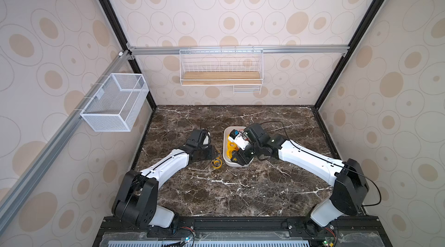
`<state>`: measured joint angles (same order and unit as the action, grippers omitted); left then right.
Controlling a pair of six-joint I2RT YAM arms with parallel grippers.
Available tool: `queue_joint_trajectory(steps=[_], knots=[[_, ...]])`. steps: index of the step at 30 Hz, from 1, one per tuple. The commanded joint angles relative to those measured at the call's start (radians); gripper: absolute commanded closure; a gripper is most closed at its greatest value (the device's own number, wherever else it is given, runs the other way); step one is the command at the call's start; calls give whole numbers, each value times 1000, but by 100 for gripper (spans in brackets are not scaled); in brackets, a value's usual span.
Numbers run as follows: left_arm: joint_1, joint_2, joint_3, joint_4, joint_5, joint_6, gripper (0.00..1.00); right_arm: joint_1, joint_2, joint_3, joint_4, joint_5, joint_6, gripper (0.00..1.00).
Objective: Put the sealing tape into the storage box
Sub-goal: Pick up the sealing tape at the center of the board, then move the storage box to the center of the board.
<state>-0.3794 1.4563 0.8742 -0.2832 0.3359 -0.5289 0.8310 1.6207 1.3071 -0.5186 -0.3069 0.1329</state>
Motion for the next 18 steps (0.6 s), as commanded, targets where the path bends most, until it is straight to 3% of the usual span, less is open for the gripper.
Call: queue_joint_trajectory(steps=[1,18], knots=[[5,33,48,84,79,-28,53,-50,58,63,-49,-50,-27,41],[4,221,120,168,204,-19,67,-147,350,404,-143,10,-41,41]])
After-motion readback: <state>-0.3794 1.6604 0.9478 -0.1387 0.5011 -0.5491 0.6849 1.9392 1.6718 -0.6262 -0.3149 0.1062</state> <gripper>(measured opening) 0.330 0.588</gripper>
